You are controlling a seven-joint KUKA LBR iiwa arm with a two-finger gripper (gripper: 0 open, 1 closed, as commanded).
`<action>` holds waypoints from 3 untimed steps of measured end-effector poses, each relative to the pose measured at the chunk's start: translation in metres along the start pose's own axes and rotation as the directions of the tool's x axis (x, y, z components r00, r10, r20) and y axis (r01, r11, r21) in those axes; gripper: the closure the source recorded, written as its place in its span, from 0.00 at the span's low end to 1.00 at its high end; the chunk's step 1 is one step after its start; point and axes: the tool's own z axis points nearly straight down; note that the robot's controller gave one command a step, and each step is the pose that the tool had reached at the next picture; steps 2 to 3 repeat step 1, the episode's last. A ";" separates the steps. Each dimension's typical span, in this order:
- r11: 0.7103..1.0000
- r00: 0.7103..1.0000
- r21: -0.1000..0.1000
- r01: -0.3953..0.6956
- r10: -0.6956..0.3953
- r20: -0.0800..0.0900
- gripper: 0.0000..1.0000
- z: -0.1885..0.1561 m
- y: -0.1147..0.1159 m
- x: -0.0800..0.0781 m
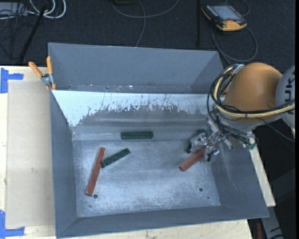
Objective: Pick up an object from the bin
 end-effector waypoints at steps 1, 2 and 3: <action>1.000 1.000 0.002 0.011 -0.011 0.000 1.00 -0.086 0.007 0.006; 1.000 1.000 0.002 0.011 -0.011 0.000 1.00 -0.086 0.007 0.006; 1.000 1.000 0.002 0.011 -0.011 0.000 1.00 -0.086 0.007 0.006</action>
Offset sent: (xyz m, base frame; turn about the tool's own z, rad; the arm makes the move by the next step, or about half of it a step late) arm -0.0110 0.0024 0.0820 -0.0126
